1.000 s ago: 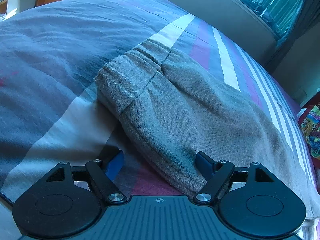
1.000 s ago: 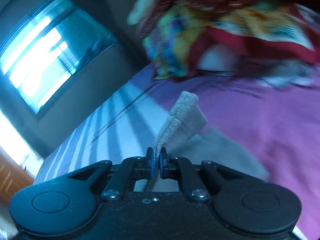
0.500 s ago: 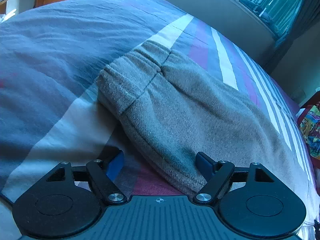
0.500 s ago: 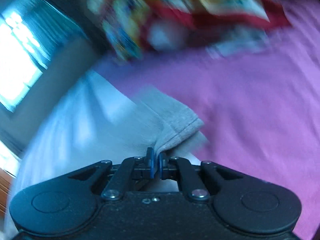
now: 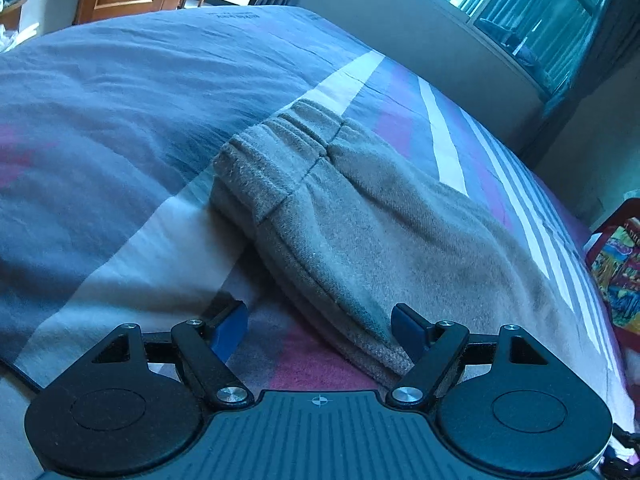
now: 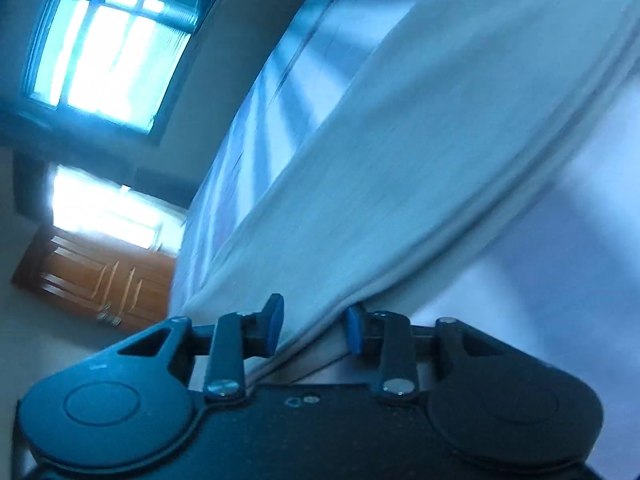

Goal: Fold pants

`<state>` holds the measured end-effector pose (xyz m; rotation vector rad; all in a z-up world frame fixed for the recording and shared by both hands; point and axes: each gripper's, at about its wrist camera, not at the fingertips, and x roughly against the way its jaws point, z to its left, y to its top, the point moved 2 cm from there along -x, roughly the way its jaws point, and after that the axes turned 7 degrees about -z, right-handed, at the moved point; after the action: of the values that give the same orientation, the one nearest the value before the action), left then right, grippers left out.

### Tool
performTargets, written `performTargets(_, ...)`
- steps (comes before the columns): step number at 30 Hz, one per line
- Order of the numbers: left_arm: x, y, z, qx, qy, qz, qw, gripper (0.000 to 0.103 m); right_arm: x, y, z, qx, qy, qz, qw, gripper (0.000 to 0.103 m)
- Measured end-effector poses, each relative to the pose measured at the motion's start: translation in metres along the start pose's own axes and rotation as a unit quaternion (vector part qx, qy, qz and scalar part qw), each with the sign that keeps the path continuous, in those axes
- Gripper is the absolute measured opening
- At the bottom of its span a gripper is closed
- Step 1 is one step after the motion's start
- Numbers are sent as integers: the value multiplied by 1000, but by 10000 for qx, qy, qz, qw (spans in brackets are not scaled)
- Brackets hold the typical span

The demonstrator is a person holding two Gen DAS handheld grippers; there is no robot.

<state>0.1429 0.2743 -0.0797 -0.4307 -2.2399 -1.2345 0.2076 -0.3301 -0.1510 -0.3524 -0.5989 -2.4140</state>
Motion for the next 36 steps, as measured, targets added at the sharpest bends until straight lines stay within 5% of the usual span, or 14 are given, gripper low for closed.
performTargets(2,-1,-1,3,24,-41,0,10000,79,-14,-10,17,118,34,189,9997,23)
performTargets(3,-1,-2,3,26,-52,-6,10000,79,-18,-10,25,202,89,256,9994,5)
performTargets(6,0,-3,3,7,-83,-46,10000,79,3,-17,42,579,339,-4,9977,4)
performTargets(10,3,-3,2,15,-60,-117,9999,79,-9,-19,19,772,-273,447,9956,4)
performTargets(13,21,1,5,44,-41,-477,9988,79,-4,-12,24,800,-30,808,9935,28)
performTargets(18,29,17,15,403,-32,-913,9950,79,2,13,85,2079,900,890,9699,30)
performTargets(25,3,31,29,685,303,-770,9942,78,-135,52,169,3326,1207,1299,9262,46)
performTargets(27,-7,34,30,684,213,-718,9948,47,-172,42,185,3617,1142,1486,9132,46)
performTargets(32,-16,37,24,339,216,-744,9964,41,-230,27,196,4028,889,1989,8890,46)
performTargets(36,-15,37,29,390,111,-746,9964,41,-254,22,191,3995,945,2294,8825,42)
